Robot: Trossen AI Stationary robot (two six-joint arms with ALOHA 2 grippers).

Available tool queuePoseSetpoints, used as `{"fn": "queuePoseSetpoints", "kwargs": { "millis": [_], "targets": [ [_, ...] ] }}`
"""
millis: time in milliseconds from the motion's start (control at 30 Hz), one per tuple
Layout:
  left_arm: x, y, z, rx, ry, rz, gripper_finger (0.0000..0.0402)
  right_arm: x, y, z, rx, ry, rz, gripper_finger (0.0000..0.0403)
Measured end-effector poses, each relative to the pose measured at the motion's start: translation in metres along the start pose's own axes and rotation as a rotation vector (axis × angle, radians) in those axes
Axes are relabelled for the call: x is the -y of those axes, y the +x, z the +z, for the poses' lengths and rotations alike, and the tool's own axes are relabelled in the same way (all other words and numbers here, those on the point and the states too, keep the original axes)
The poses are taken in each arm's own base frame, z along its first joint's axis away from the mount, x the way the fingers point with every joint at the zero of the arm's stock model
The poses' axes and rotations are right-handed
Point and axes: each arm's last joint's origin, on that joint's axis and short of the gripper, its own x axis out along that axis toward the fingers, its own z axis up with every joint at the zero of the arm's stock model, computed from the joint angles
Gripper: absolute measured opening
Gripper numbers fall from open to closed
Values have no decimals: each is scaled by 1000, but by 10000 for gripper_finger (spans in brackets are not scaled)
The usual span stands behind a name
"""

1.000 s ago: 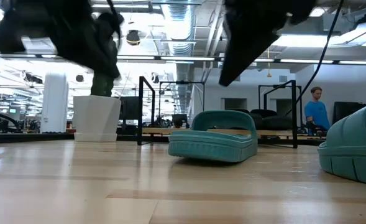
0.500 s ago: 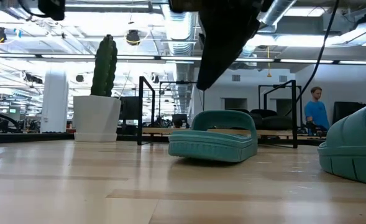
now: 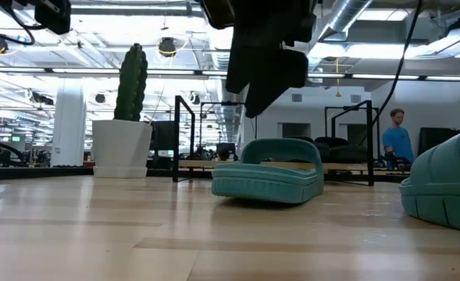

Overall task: Pick and place slides into the shelf
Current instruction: Put the top green slide on the shelf

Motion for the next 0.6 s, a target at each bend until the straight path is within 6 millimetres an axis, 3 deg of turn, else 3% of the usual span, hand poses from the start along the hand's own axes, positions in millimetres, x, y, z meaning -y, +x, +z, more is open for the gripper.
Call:
{"fn": "queuePoseSetpoints", "kwargs": {
  "millis": [467, 600],
  "targets": [
    [2, 0, -1, -15, -14, -86, 0, -15, 0, -14, 5, 0, -60, 276],
    [2, 0, -1, -15, -14, -86, 0, -13, 13, -22, 9, -3, -52, 276]
  ]
}}
